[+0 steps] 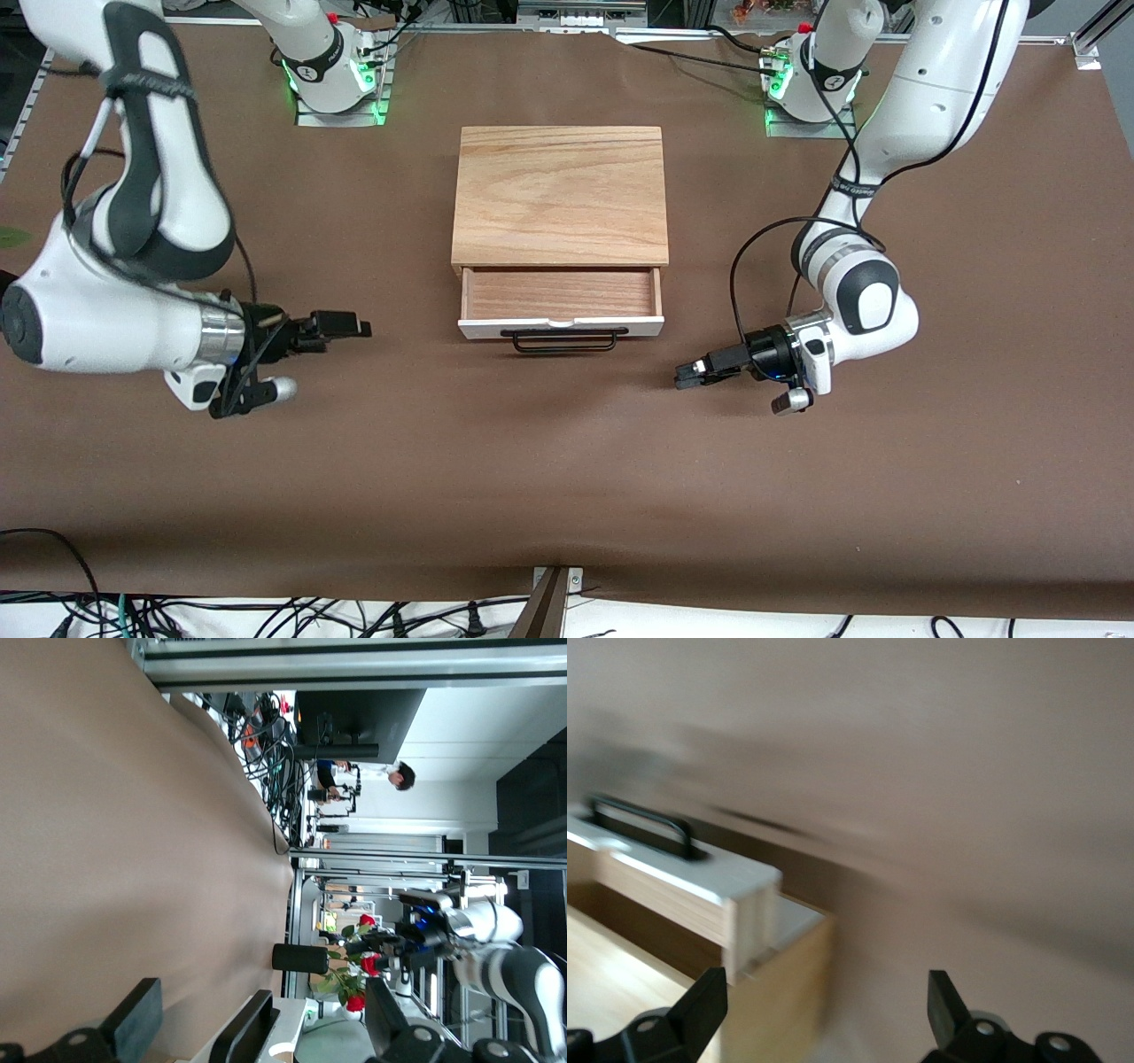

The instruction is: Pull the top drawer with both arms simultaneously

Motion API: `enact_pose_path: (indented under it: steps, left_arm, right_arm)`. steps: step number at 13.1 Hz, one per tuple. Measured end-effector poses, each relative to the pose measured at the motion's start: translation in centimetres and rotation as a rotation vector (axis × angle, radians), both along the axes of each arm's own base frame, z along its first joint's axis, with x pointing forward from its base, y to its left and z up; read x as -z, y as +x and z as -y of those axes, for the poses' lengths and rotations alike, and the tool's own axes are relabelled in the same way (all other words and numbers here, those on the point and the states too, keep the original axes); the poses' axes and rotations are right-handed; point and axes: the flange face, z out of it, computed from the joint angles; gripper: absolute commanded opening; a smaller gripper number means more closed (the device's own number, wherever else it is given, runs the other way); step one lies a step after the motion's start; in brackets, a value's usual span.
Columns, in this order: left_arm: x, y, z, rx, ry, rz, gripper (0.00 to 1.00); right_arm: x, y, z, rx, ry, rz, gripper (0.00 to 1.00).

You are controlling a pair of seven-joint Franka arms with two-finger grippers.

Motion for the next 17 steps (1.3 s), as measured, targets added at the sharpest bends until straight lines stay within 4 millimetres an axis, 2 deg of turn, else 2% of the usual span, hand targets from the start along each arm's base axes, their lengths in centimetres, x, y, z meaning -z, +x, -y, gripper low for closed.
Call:
enact_pose_path:
  steps: [2, 4, 6, 8, 10, 14, 17]
  left_arm:
    - [-2.1, -0.8, -0.8, -0.033, 0.04, -0.002, 1.0]
    - [-4.0, -1.7, -1.6, 0.003, 0.123, 0.002, 1.0]
    - [-6.8, -1.7, -3.1, 0.061, 0.258, -0.012, 1.0]
    - [-10.7, -1.8, -5.0, 0.129, 0.412, -0.017, 1.0]
    - [-15.0, -2.2, -6.9, 0.176, 0.578, -0.024, 1.0]
    - [-21.9, -5.2, -8.8, 0.312, 0.86, -0.056, 1.0]
    - [-25.3, -7.8, -10.3, 0.395, 1.073, -0.106, 1.0]
  right_arm:
    - [-2.9, -1.7, -0.1, -0.077, -0.168, 0.016, 1.0]
    - [-5.2, -2.3, 1.5, -0.083, -0.246, 0.015, 1.0]
    - [-8.8, -1.6, 4.6, -0.038, -0.306, 0.076, 1.0]
    - [-11.7, -1.0, 8.5, 0.033, -0.338, 0.125, 1.0]
    - [-13.1, -1.0, 10.9, 0.074, -0.354, 0.137, 1.0]
    - [-15.1, -2.7, 10.8, 0.135, -0.357, 0.112, 1.0]
    - [-14.4, -3.8, 11.5, 0.162, -0.341, 0.138, 1.0]
